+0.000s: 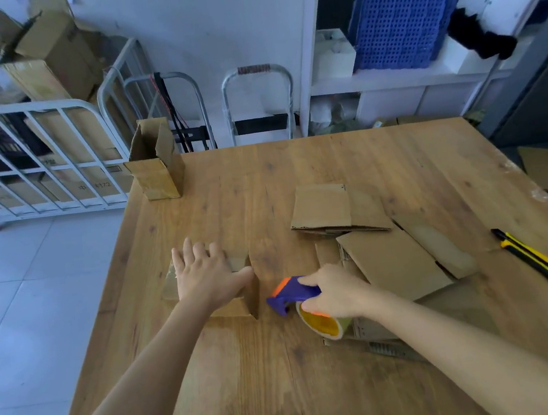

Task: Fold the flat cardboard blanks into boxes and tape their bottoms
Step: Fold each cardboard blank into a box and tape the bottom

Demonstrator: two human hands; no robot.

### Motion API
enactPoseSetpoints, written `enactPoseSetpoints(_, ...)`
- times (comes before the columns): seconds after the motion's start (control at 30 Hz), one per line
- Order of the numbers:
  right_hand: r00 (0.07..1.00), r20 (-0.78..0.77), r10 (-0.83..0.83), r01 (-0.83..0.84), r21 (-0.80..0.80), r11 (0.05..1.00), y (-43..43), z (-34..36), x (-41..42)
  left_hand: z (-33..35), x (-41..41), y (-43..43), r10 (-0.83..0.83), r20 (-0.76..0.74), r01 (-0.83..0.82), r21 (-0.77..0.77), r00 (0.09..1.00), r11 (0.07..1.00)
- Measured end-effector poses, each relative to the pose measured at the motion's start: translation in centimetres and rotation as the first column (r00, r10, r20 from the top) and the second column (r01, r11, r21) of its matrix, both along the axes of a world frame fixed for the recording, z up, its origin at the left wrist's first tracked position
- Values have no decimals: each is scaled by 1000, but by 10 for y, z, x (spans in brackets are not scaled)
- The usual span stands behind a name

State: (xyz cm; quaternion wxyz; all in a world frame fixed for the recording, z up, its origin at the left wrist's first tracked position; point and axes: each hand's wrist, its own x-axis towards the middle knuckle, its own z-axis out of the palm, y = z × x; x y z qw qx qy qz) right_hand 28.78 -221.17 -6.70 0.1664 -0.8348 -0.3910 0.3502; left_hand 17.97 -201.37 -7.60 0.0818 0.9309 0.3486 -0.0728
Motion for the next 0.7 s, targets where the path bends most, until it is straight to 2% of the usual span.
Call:
enactPoseSetpoints(0.07, 947, -211, -242, 260, 61, 964, -9, -8, 4, 1, 0, 1, 0, 0, 0, -4, 1000, 1000)
enactPoseSetpoints(0.1, 874, -348, -340, 383, 63, 921, -13, -11, 6, 2, 0, 1, -2, -7, 2, -8, 1000, 1000)
enactPoseSetpoints(0.17, 683, -556, -473, 572, 5, 820, -17, -20, 8, 3, -2, 2, 3, -19, -4, -19, 1000, 1000)
enactPoseSetpoints(0.27, 403, -735, -546, 739, -90, 667, -19, -30, 6, 3, -16, 2, 43, -37, -43, -5, 998, 999)
enactPoseSetpoints(0.33, 269, -803, -532, 785, -138, 604, -22, -34, 2, 1, -26, 1, 80, -25, -80, 27, 996, 996)
enactPoseSetpoints(0.47, 84, -877, -473, 842, -192, 505, -30, -37, -16, -1, -33, 1, 146, 2, -146, 39, 989, 989)
enactPoseSetpoints(0.57, -79, -911, -404, 884, -251, 393, -36, -40, -34, -3, -32, 0, 149, 25, -150, 42, 989, 988)
enactPoseSetpoints(0.63, -119, -911, -395, 895, -270, 353, -37, -41, -47, -3, -33, 0, 147, 29, -148, 39, 989, 988)
enactPoseSetpoints(0.7, -102, -900, -424, 905, -261, 336, -37, -46, -60, -3, -33, 0, 149, 31, -150, 34, 988, 988)
